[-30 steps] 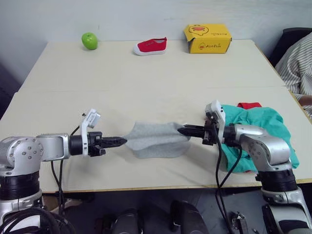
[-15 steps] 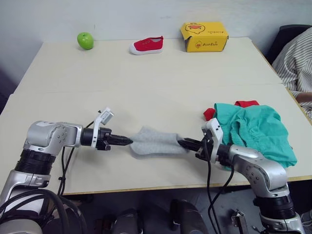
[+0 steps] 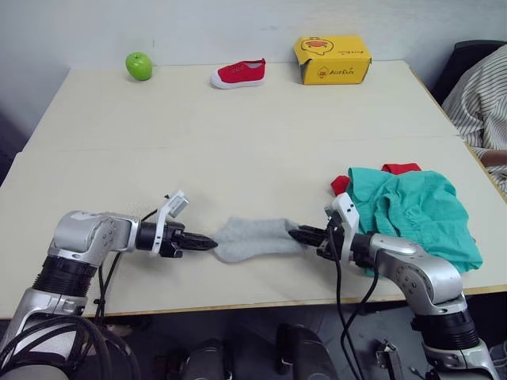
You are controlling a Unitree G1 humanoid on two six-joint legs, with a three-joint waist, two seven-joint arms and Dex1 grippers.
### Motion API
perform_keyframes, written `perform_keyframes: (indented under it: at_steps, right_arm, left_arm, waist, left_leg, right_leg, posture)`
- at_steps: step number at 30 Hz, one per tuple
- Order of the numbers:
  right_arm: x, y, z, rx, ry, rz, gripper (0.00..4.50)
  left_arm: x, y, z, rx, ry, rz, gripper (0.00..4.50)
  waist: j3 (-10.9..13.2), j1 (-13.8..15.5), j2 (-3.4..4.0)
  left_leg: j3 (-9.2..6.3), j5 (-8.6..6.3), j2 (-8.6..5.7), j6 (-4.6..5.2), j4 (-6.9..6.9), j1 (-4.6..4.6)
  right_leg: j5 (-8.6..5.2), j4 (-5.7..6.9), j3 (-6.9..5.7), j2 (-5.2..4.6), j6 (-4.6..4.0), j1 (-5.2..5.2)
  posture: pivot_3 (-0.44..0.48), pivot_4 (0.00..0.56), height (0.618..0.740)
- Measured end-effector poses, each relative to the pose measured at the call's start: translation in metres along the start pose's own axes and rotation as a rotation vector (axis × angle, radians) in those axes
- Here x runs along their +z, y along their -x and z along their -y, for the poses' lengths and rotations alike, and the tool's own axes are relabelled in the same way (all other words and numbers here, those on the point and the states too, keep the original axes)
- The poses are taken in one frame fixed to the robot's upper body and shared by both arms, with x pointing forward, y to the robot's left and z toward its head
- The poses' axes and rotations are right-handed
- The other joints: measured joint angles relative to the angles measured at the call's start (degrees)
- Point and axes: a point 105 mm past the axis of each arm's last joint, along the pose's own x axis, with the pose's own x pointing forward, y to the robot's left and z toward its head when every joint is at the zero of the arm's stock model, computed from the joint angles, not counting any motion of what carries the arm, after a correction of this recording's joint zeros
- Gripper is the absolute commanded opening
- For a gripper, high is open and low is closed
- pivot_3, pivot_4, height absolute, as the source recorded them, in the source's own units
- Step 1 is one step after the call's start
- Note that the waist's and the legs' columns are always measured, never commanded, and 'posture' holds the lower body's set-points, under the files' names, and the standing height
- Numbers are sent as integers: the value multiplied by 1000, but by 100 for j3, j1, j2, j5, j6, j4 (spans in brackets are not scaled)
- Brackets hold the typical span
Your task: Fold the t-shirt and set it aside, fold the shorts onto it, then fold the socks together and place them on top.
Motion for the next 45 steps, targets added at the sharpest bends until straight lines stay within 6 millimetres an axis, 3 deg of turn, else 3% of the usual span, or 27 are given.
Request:
perform_keyframes:
  at_steps: [3, 4, 7, 8, 11, 13, 16, 17, 21, 25, 27, 33, 36, 39, 42, 45]
  right_arm:
    - [9, 2, 4, -21, 43, 48, 2590]
    - [12, 5, 6, -30, 54, 64, 2885]
    - [20, 17, 10, -43, 103, 98, 2885]
    - [21, 22, 12, -48, 119, 107, 2908]
    - [27, 25, 0, 7, 153, 148, 2234]
    - [32, 19, -16, 68, 203, 172, 1531]
    - [26, -1, -35, 116, 256, 188, 449]
    - [20, -10, -41, 122, 271, 181, 45]
    - [0, -29, -40, 71, 351, 149, 45]
    - [-15, -30, -30, 0, 391, 141, 45]
    - [-21, -23, -26, -32, 404, 142, 45]
    - [-20, 11, 5, -188, 389, 136, 45]
    - [-12, 30, 14, -269, 162, 232, 641]
    - [-8, 39, 2, -247, -120, 284, 1721]
    - [-22, 40, -6, -249, -427, 231, 2781]
    - [-27, 36, -17, -232, -629, 191, 3874]
  left_arm:
    - [4, 4, -1, 14, -38, 63, 2607]
    - [5, 6, -1, 20, -50, 80, 2619]
    - [9, 16, -4, 45, -102, 156, 2619]
    - [11, 20, -5, 50, -123, 183, 2427]
    - [22, 29, 1, 35, -209, 252, 1680]
    - [33, 31, 16, -5, -322, 276, 1004]
    - [52, 14, 40, -89, -481, 336, 6]
    - [54, 2, 46, -124, -516, 346, 0]
    - [39, -43, 42, -132, -631, 254, 0]
    - [30, -68, 20, -35, -663, 205, 0]
    - [24, -76, 8, 19, -680, 166, 0]
    - [21, -79, 6, 42, -760, 155, 0]
    - [19, -78, 7, 33, -767, 179, 0]
    - [19, -79, 8, 27, -763, 206, 0]
    - [20, -81, 8, 23, -748, 224, 0]
    - [20, -82, 7, 29, -734, 230, 0]
  waist:
    - [0, 0, 0]
    - [0, 0, 0]
    - [0, 2, 0]
    - [0, 5, 0]
    - [0, 6, 0]
    - [0, 5, 0]
    - [-3, 24, -3]
    - [-4, 44, -3]
    - [-4, 37, -4]
    - [-4, 30, -4]
    - [-4, 26, -5]
    - [-11, 22, -7]
    - [-14, 27, -1]
    - [-18, 29, 4]
    - [-18, 38, 4]
    - [-23, 40, 9]
  left_leg:
    - [0, 1, 1, 1, 0, 1]
    - [0, 1, 1, 1, 0, 1]
    - [-1, 1, 2, 1, 0, 1]
    - [-1, 1, 1, 1, 0, 1]
    - [-1, 1, 2, 1, 0, 1]
    - [-1, 1, 2, 1, 0, 3]
    - [0, 1, -6, 2, 1, 5]
    - [1, 2, -10, 3, 3, 5]
    - [8, 3, -15, 8, 3, 3]
    - [6, 4, -12, 9, 3, 3]
    - [6, 4, -11, 10, 3, 4]
    - [-14, -2, 19, 21, 4, 53]
    - [-26, -1, 25, 21, 4, 45]
    - [-37, -1, 28, 21, 5, 39]
    - [-42, -4, 25, 26, 7, 38]
    - [-42, -7, 25, 30, 7, 39]
  right_leg:
    - [0, -1, 1, -4, 0, 0]
    - [0, -1, 1, -4, 0, 0]
    - [0, 0, 1, -5, 0, 0]
    - [0, 0, 0, -4, 0, 0]
    - [0, -1, -1, -4, 0, 0]
    - [0, -1, -1, -4, 0, 1]
    - [1, -2, -1, -7, 2, 5]
    - [2, 1, 0, -8, 3, 5]
    - [8, -1, 1, -5, 13, 6]
    - [8, -5, 0, -3, 13, 6]
    - [7, -5, 0, -4, 13, 6]
    - [7, -33, -5, -14, 13, 73]
    - [6, -31, 4, -14, 10, 73]
    - [6, -18, 6, -16, 9, 76]
    - [6, -36, 4, -24, 8, 80]
    - [5, -40, 5, -25, 7, 80]
  posture:
    - [0, 150, 740]
    - [0, 150, 740]
    - [0, 150, 740]
    - [0, 150, 740]
    - [0, 150, 740]
    - [0, 150, 740]
    - [0, 150, 740]
    - [0, 150, 740]
    - [0, 150, 740]
    - [0, 150, 740]
    - [0, 150, 740]
    - [0, 150, 740]
    - [0, 150, 740]
    - [0, 150, 740]
    - [0, 150, 740]
    - [0, 150, 740]
